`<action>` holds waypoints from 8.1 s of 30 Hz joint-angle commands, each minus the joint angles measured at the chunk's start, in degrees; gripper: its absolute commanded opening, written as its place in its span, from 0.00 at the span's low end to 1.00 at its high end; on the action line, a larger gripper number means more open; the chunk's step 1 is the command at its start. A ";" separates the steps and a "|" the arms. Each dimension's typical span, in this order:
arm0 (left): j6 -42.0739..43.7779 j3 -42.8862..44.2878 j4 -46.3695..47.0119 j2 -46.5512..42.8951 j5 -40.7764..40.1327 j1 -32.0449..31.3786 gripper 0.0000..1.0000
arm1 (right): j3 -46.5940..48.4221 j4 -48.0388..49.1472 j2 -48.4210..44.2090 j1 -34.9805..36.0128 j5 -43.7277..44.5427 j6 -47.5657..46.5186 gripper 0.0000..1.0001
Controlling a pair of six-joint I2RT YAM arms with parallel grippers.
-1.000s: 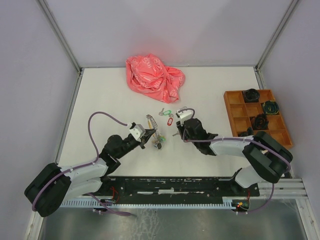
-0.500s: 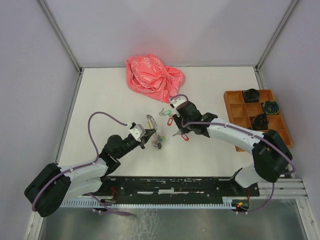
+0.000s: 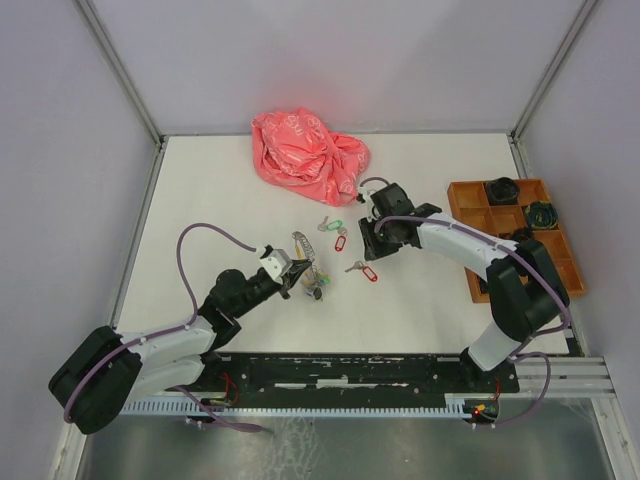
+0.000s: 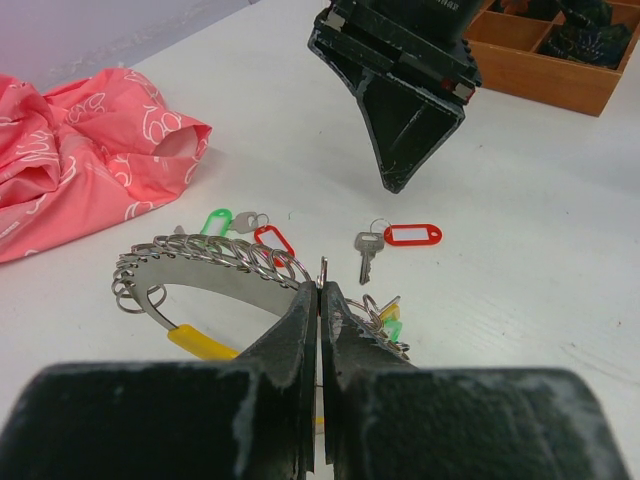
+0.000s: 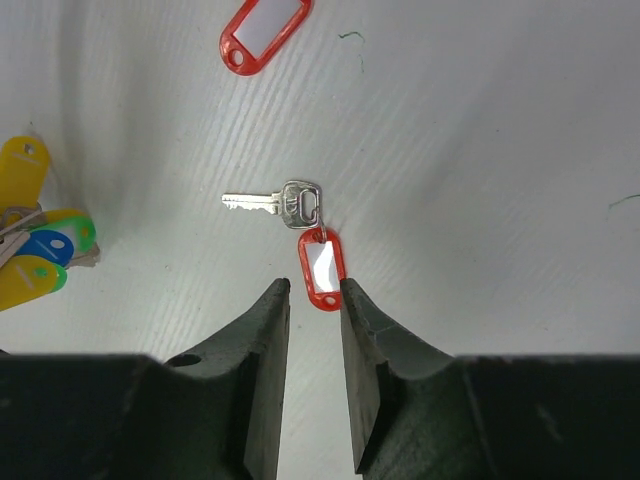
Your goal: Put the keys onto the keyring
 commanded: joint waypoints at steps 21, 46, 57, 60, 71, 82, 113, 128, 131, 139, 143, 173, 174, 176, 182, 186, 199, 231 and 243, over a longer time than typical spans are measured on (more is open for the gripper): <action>0.85 1.77 3.44 -0.34 0.62 0.02 0.03 | -4.14 12.18 6.43 0.13 -0.69 5.60 0.28; 0.93 1.94 3.15 -0.16 0.64 0.02 0.03 | -4.30 11.22 6.70 0.13 -2.32 4.79 0.18; 0.94 2.03 3.18 -0.01 0.80 0.00 0.03 | -4.29 10.95 7.18 0.16 -2.48 4.48 0.15; 0.89 2.03 3.18 0.14 0.86 0.02 0.03 | -4.21 10.90 7.48 0.13 -2.42 4.32 0.16; 0.86 1.95 3.72 0.54 0.97 0.06 0.03 | -4.09 10.60 6.60 0.14 -2.55 3.02 0.01; 0.62 0.53 7.90 0.96 3.71 0.04 0.03 | -7.03 13.00 -2.70 0.18 -7.91 -7.32 0.01; 4.50 5.89 7.05 1.26 22.77 3.93 0.03 | -18.09 20.41 -27.51 0.62 -27.79 -31.24 0.01; 3.15 6.80 6.69 2.58 29.26 3.93 0.03 | -24.77 27.83 -33.50 1.88 -33.97 -33.74 0.01; 3.05 7.40 6.78 3.27 31.41 3.88 0.03 | -25.96 29.14 -34.32 3.47 -32.32 -34.97 0.01; 1.36 8.48 8.34 5.27 35.27 3.88 0.03 | -24.07 27.06 -31.99 8.47 -28.37 -37.84 0.01; 0.77 8.57 8.69 5.73 36.21 3.93 0.03 | -23.42 28.05 -30.73 10.00 -26.54 -37.58 0.01; 1.42 9.41 7.64 7.96 38.15 3.93 0.03 | -24.95 36.57 -31.09 11.97 -32.52 -35.30 0.01; 1.40 9.39 7.60 7.97 38.22 3.93 0.03 | -24.90 36.41 -31.05 11.98 -32.68 -35.38 0.01; 1.39 9.40 7.57 7.83 38.32 3.98 0.03 | -24.78 35.75 -30.89 11.99 -32.74 -35.82 0.01; 2.86 9.07 5.85 6.09 37.76 3.93 0.03 | -25.19 31.74 -32.27 11.90 -29.22 -37.79 0.01; 3.22 8.95 5.73 5.73 37.86 3.92 0.03 | -24.64 28.64 -33.09 11.90 -29.23 -39.00 0.01; 2.39 9.50 6.63 6.54 40.14 3.93 0.03 | -24.44 31.37 -32.07 11.89 -30.38 -38.00 0.01; 1.21 9.92 8.09 7.94 40.62 3.92 0.03 | -23.36 31.60 -30.65 11.89 -33.23 -38.09 0.01; 0.77 10.04 8.39 8.28 40.70 3.93 0.03 | -23.24 32.48 -30.78 11.98 -33.88 -37.45 0.01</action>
